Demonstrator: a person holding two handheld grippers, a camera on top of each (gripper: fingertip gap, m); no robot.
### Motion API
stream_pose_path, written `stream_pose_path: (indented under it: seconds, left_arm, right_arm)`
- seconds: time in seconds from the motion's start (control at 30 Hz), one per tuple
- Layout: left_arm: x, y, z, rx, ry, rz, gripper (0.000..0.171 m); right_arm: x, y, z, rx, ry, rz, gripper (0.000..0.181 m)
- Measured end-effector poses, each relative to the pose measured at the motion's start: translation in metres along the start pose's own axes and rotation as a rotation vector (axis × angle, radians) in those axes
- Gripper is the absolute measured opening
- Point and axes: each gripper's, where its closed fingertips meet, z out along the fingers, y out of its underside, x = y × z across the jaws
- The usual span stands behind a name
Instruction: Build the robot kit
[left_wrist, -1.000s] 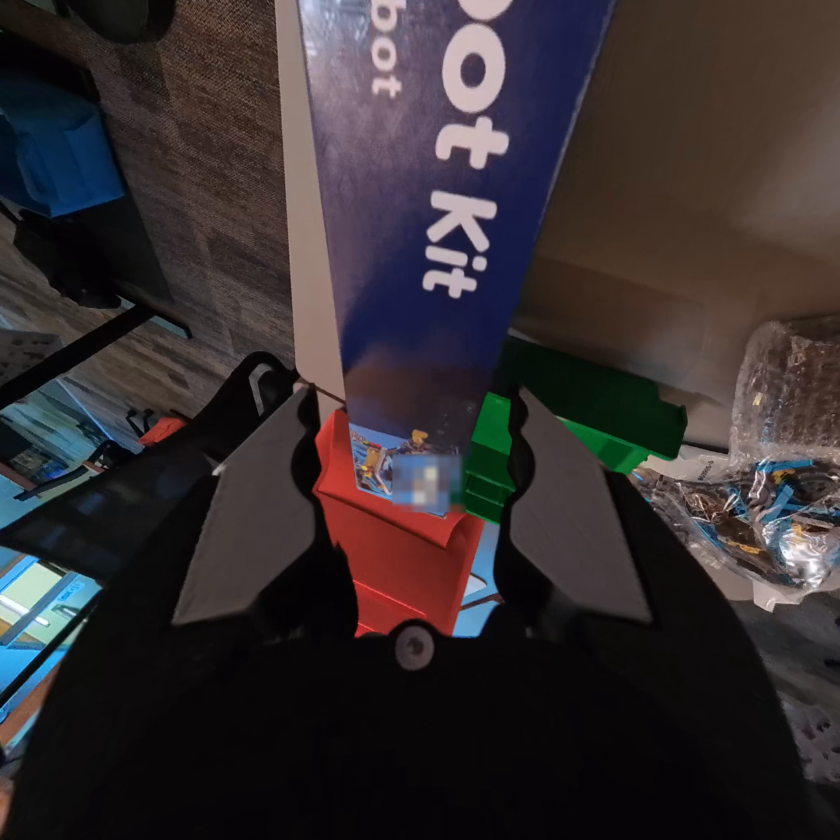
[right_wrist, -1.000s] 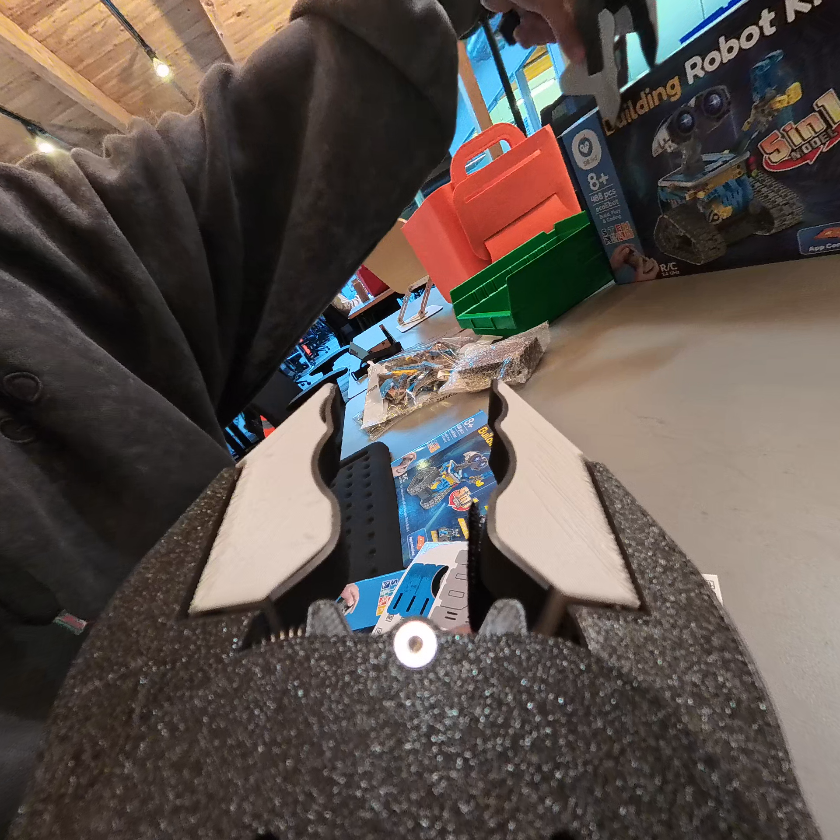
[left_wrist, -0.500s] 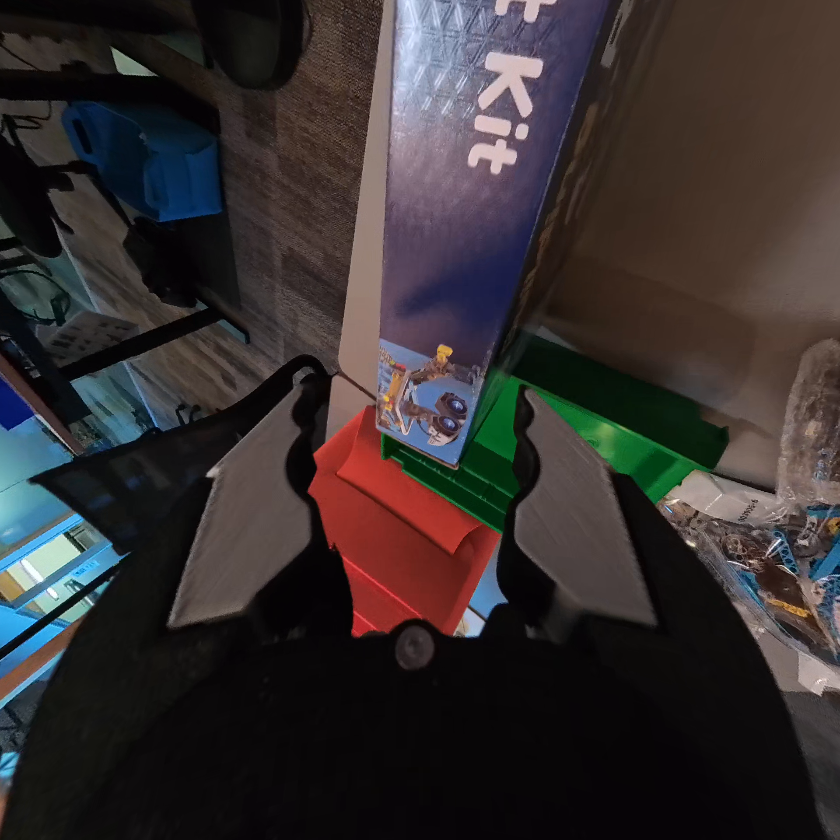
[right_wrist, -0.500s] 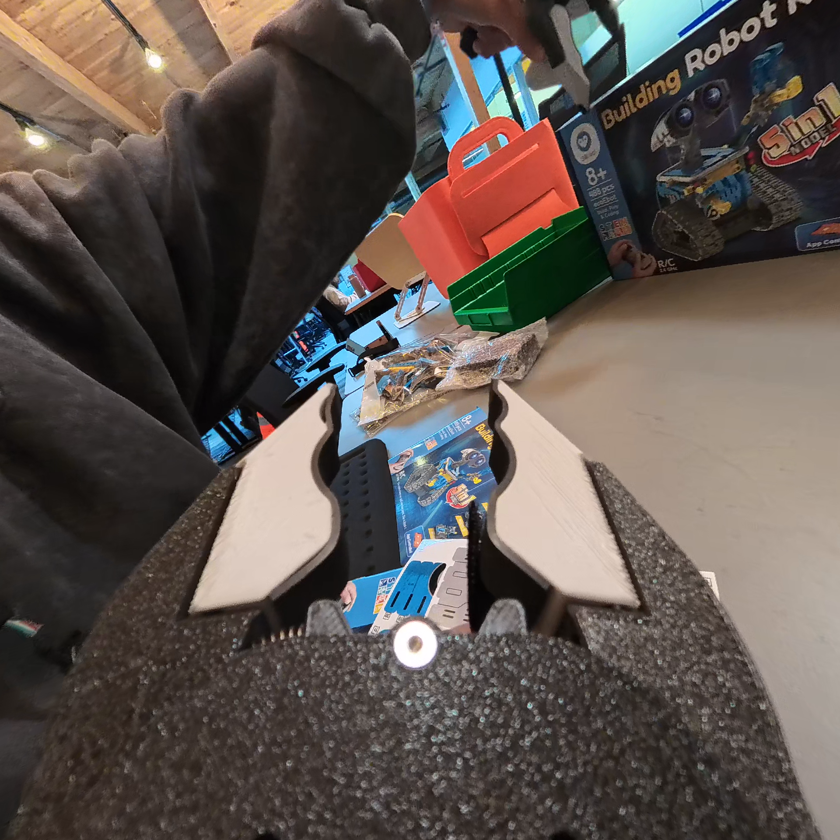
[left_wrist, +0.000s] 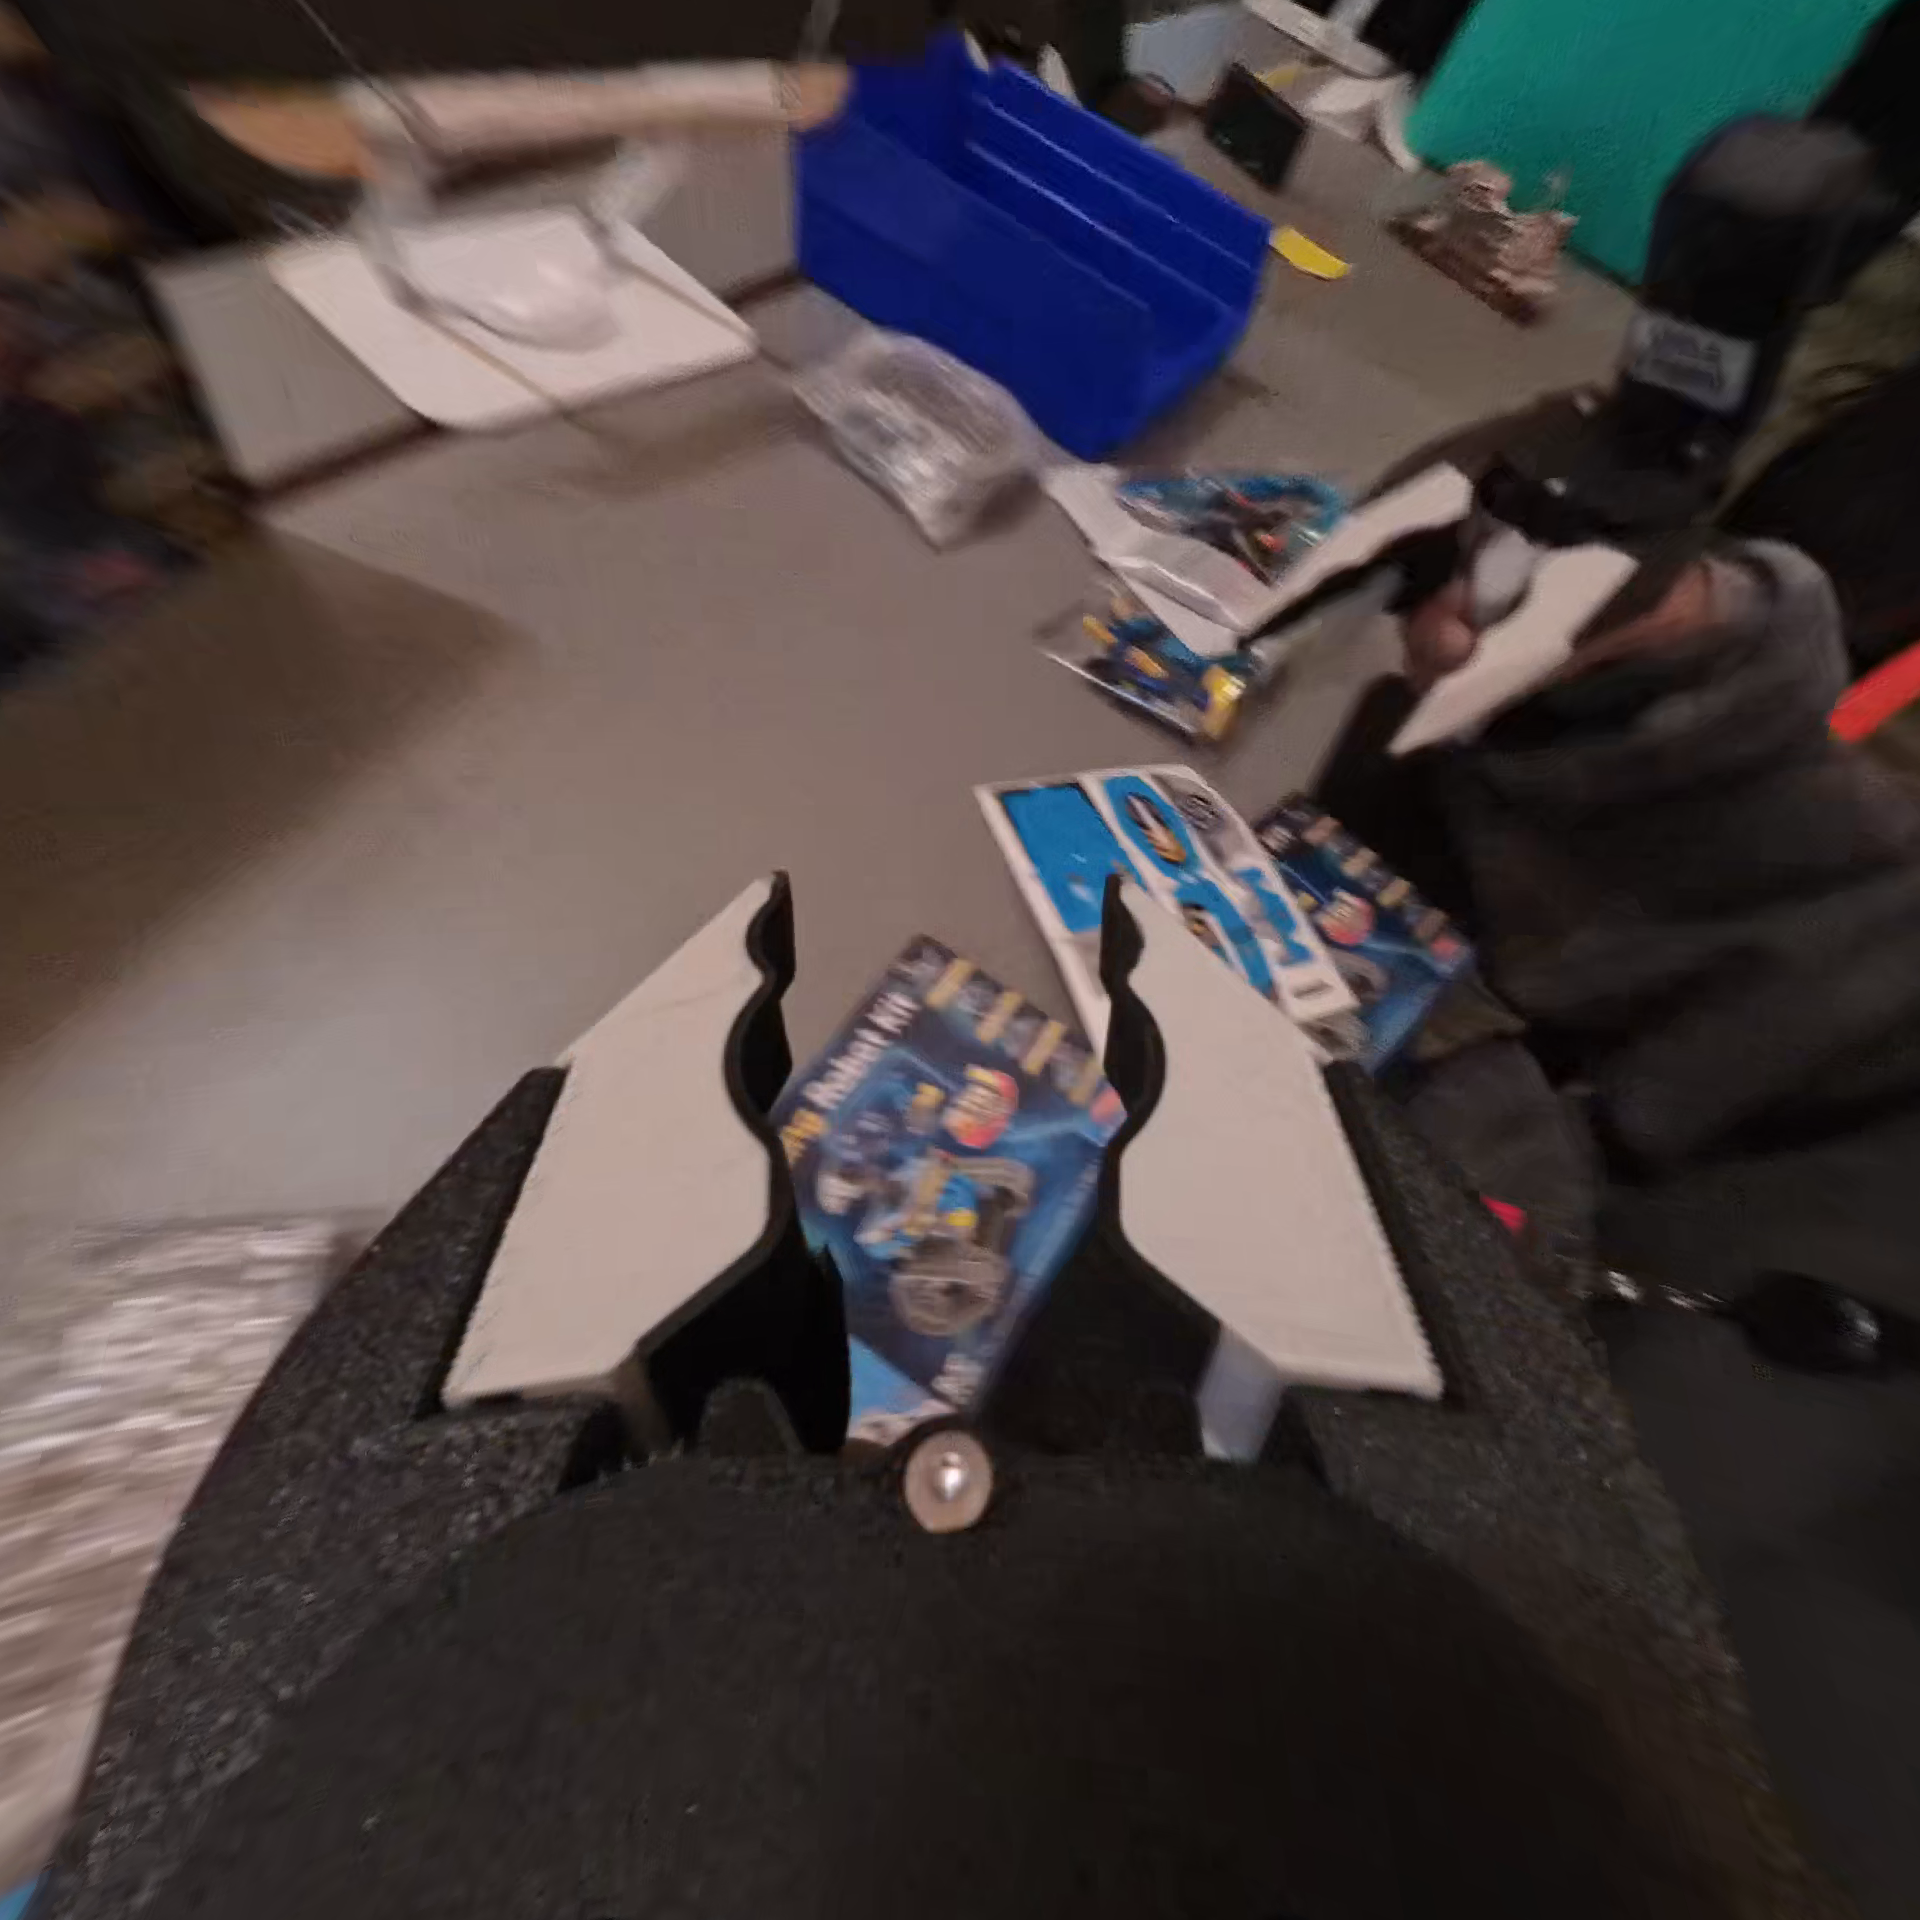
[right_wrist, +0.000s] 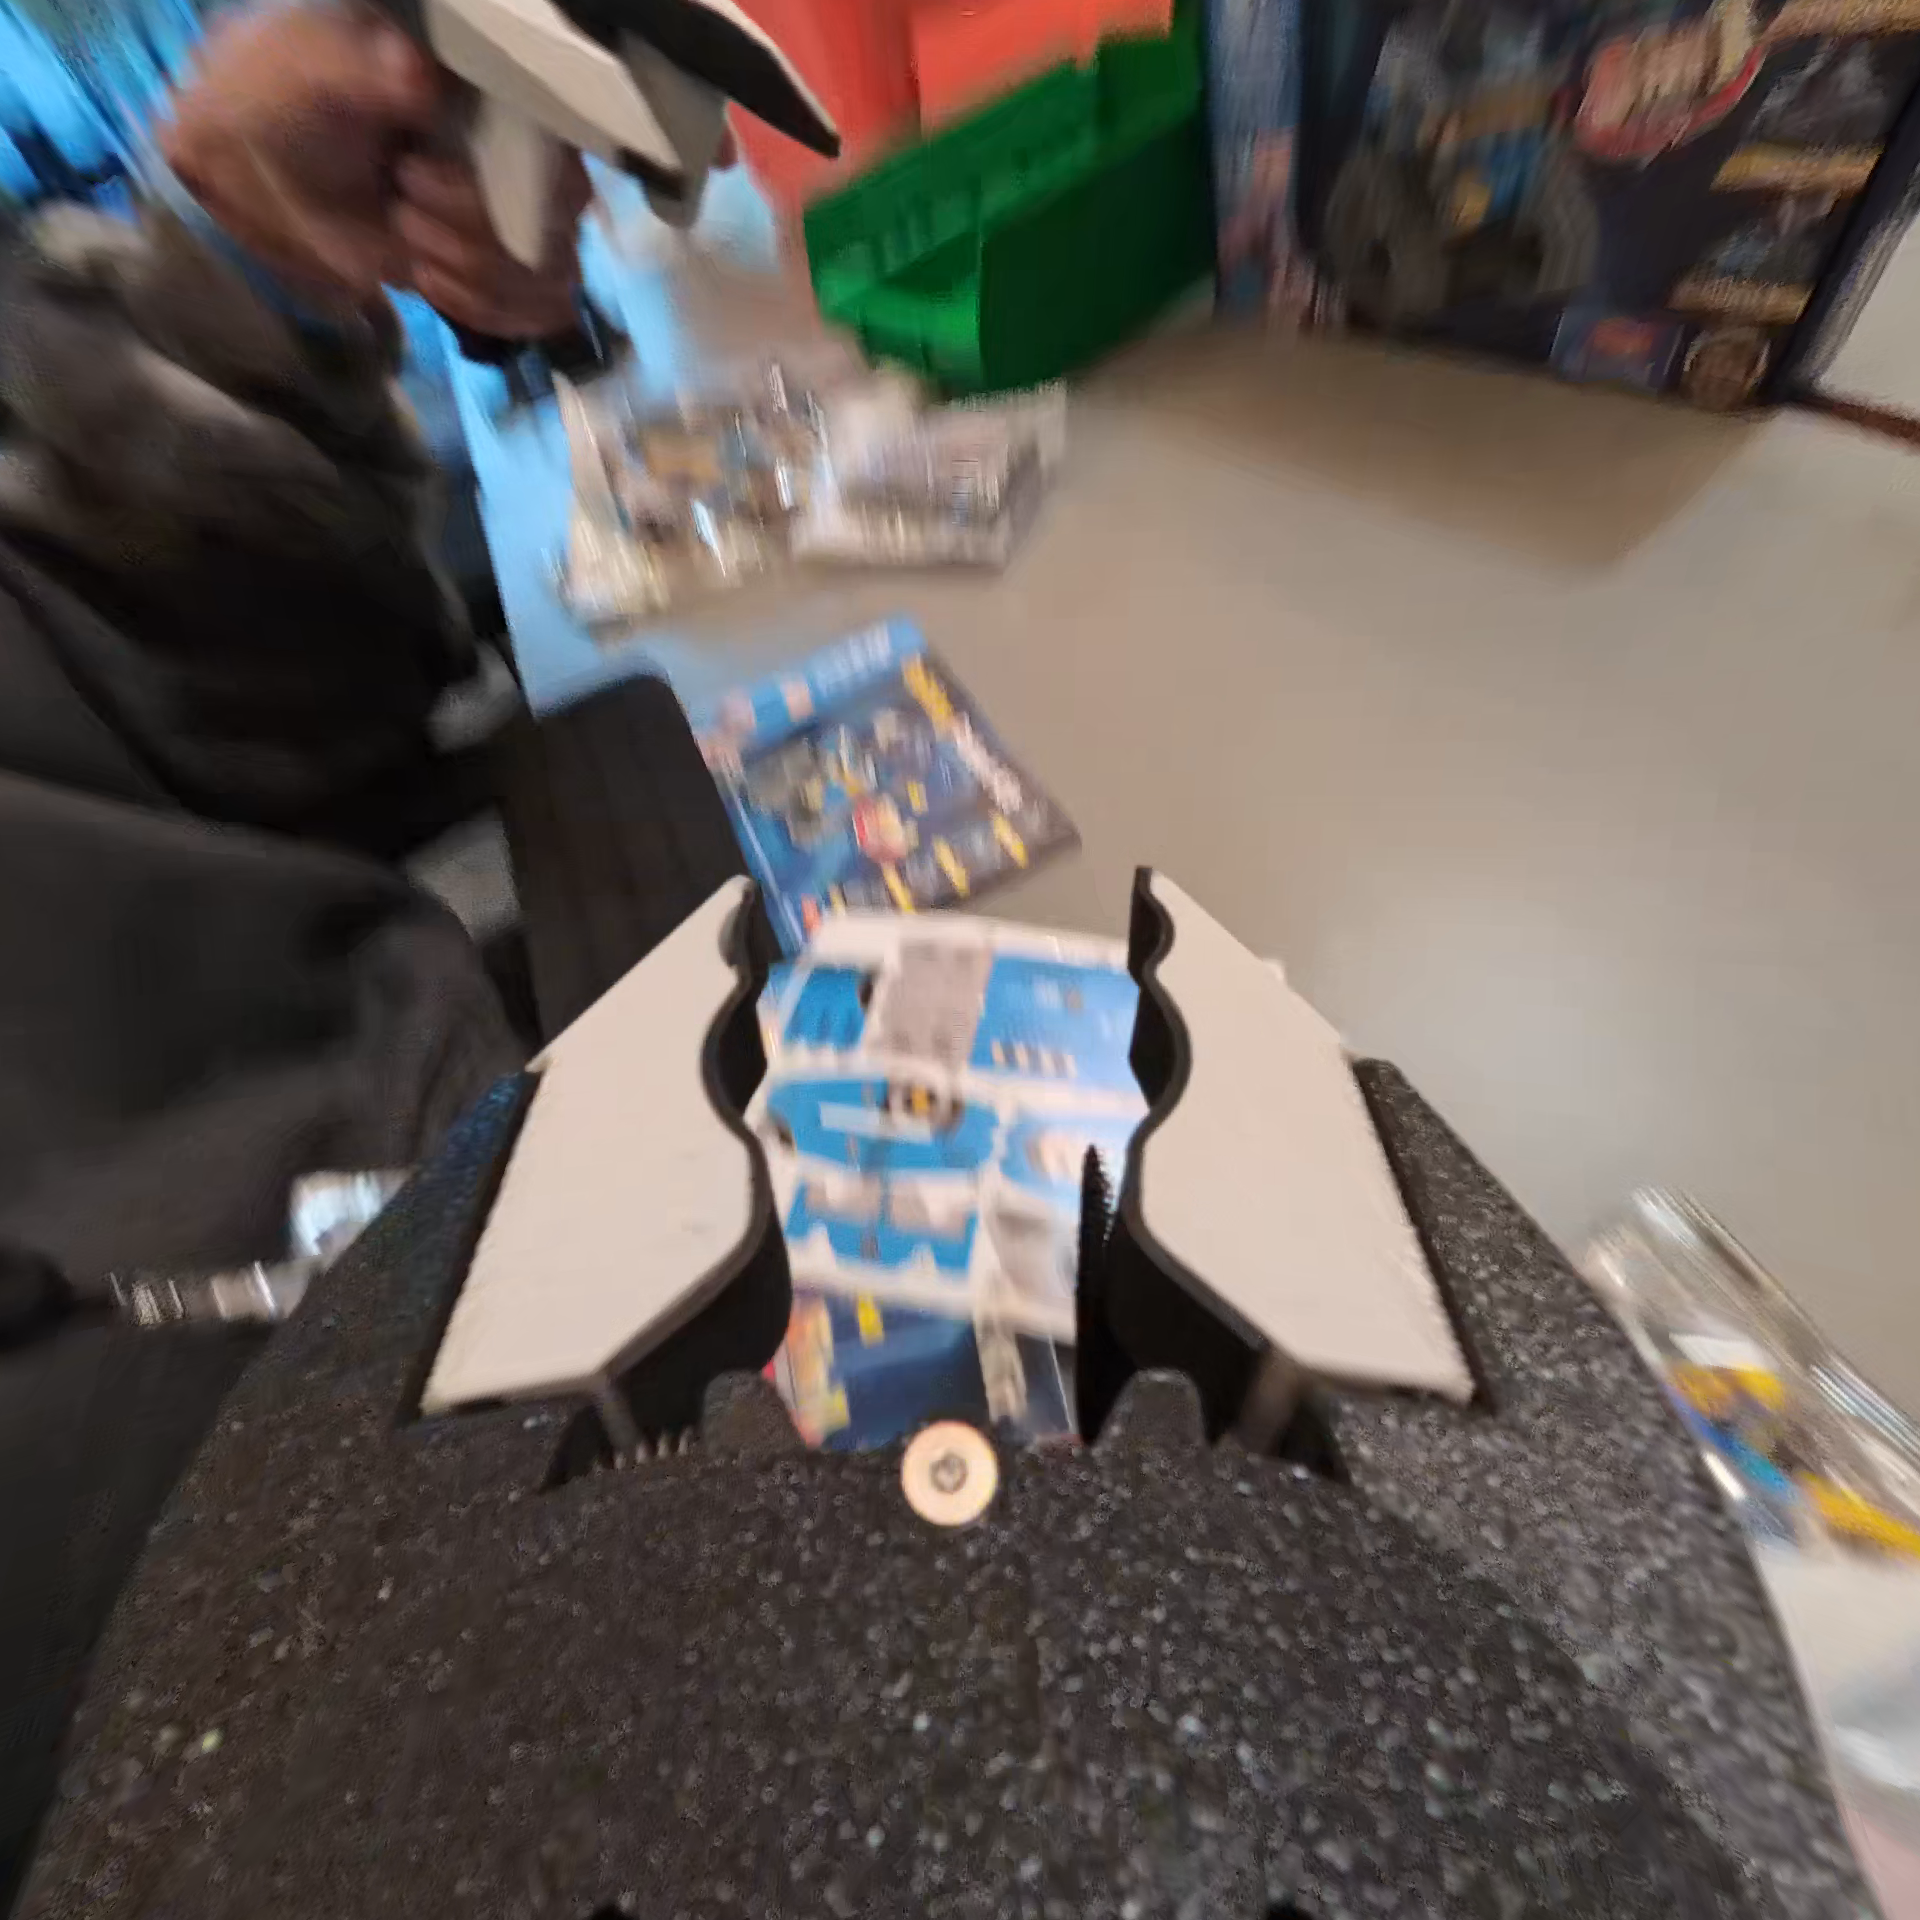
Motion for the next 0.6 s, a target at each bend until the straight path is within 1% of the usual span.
stream_pose_path:
  seconds: [0.03, 0.07, 0.1, 0.13, 0.17, 0.2, 0.23, 0.27, 0.3, 0.37, 0.4, 0.47, 0.5, 0.57, 0.6]
  left_arm:
    - [0.028, 0.031, 0.021, -0.038, 0.082, -0.046, 0.059]
    - [0.050, 0.057, 0.042, -0.065, 0.135, -0.084, 0.060]
    - [0.066, 0.078, 0.061, -0.096, 0.166, -0.105, 0.061]
    - [0.077, 0.094, 0.080, -0.131, 0.173, -0.114, 0.065]
    - [0.081, 0.108, 0.098, -0.168, 0.154, -0.132, 0.067]
    - [0.084, 0.122, 0.111, -0.240, 0.140, -0.131, 0.071]
    - [0.084, 0.134, 0.120, -0.310, 0.116, -0.116, 0.081]
    - [0.081, 0.139, 0.127, -0.343, 0.076, -0.104, 0.086]
    - [0.079, 0.140, 0.133, -0.344, 0.049, -0.110, 0.085]
    - [0.090, 0.135, 0.143, -0.320, 0.101, -0.151, 0.081]
    - [0.094, 0.132, 0.147, -0.303, 0.117, -0.165, 0.076]
    - [0.093, 0.136, 0.156, -0.316, 0.088, -0.156, 0.070]
    - [0.090, 0.138, 0.158, -0.331, 0.066, -0.137, 0.063]
    - [0.079, 0.138, 0.159, -0.326, -0.001, -0.091, 0.030]
    - [0.076, 0.136, 0.158, -0.310, -0.022, -0.078, 0.018]
  right_arm:
    - [-0.002, 0.015, -0.006, -0.107, 0.028, -0.045, 0.071]
    - [-0.004, 0.031, -0.011, -0.200, 0.042, -0.066, 0.074]
    - [-0.006, 0.046, -0.016, -0.281, 0.050, -0.062, 0.078]
    - [-0.006, 0.059, -0.019, -0.338, 0.056, -0.048, 0.078]
    - [-0.008, 0.068, -0.020, -0.357, 0.042, -0.024, 0.078]
    - [-0.012, 0.074, -0.018, -0.336, 0.018, 0.006, 0.078]
    - [-0.017, 0.080, -0.016, -0.301, -0.003, 0.037, 0.077]
    - [-0.020, 0.089, -0.014, -0.271, -0.007, 0.052, 0.077]
    - [-0.017, 0.100, -0.014, -0.258, 0.033, 0.053, 0.078]
    - [0.001, 0.125, -0.022, -0.312, 0.190, 0.060, 0.084]
    - [0.006, 0.131, -0.027, -0.320, 0.226, 0.064, 0.083]
    - [0.009, 0.132, -0.033, -0.277, 0.232, 0.109, 0.082]
    - [0.012, 0.133, -0.033, -0.258, 0.229, 0.139, 0.082]
    - [0.012, 0.135, -0.033, -0.253, 0.200, 0.186, 0.086]
    - [0.011, 0.134, -0.033, -0.247, 0.189, 0.200, 0.086]
